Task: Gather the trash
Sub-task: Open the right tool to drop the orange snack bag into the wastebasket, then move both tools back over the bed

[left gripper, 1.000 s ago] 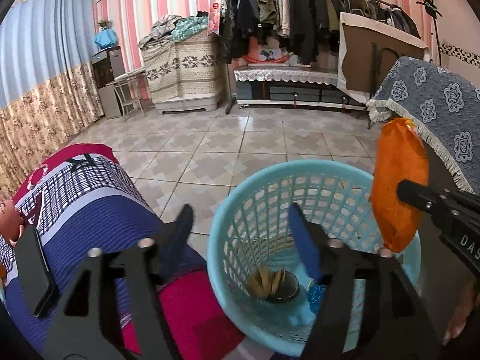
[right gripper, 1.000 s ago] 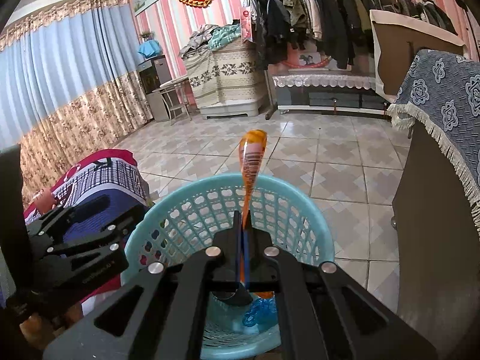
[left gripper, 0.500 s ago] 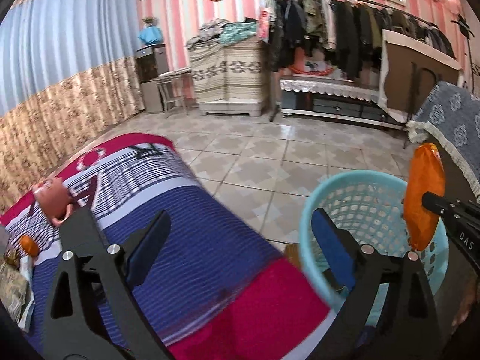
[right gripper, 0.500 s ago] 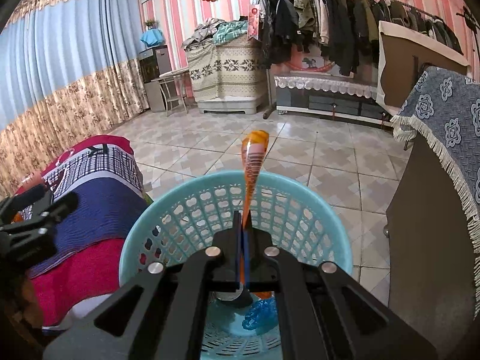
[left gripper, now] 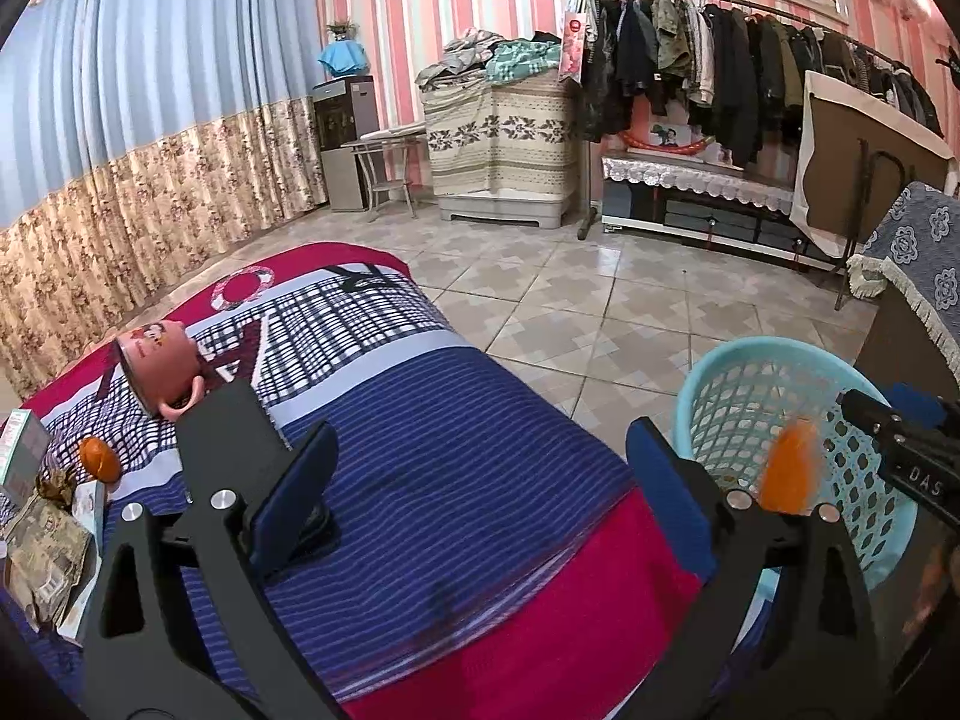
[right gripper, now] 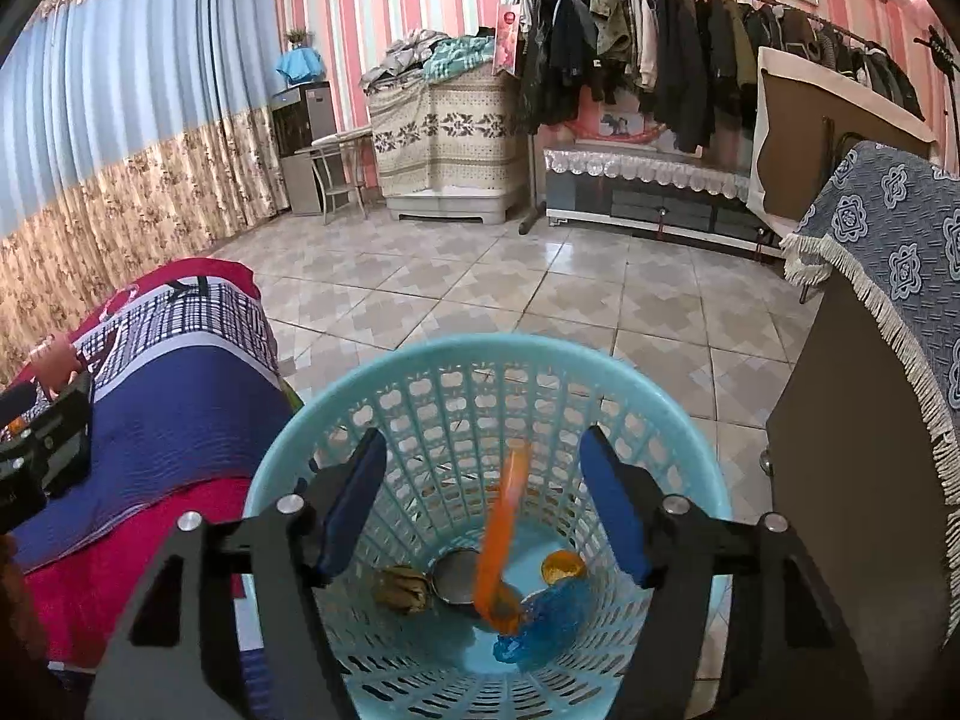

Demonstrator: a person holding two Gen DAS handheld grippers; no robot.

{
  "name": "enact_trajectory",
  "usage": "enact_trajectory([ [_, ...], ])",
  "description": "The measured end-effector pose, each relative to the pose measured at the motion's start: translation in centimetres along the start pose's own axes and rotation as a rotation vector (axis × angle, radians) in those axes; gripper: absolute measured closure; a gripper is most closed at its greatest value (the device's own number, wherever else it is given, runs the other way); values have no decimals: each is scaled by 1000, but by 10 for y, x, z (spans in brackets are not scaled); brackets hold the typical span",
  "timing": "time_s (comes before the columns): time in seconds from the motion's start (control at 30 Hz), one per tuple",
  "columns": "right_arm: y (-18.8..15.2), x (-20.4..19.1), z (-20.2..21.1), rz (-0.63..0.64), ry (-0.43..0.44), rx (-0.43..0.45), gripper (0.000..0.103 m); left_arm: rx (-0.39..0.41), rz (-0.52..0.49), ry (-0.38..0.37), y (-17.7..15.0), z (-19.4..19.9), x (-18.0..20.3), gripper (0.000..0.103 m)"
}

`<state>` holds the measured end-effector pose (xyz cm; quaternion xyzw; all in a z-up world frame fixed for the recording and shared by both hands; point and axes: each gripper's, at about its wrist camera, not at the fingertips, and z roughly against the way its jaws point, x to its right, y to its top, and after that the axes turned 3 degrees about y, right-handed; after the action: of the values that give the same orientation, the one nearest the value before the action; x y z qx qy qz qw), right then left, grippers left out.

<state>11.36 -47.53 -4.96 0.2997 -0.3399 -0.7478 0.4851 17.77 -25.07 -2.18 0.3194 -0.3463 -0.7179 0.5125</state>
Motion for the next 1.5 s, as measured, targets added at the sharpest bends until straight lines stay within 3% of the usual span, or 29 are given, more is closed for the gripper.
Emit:
enact_trajectory([
  [0.2,2,-5,5,7,-14,19,10,8,24,22,0,8,-14,9],
  [0.83,7,-35,31,55,-5,104,5,0,91,117,-21,38,-90,6],
  [1.27,-4,-70,46,124,17,127,4,-38,158,214,-60,62,-172,6],
  [1.5,-12,-96,58,159,74,139,4,-42,207,271,-77,80,-225,6],
])
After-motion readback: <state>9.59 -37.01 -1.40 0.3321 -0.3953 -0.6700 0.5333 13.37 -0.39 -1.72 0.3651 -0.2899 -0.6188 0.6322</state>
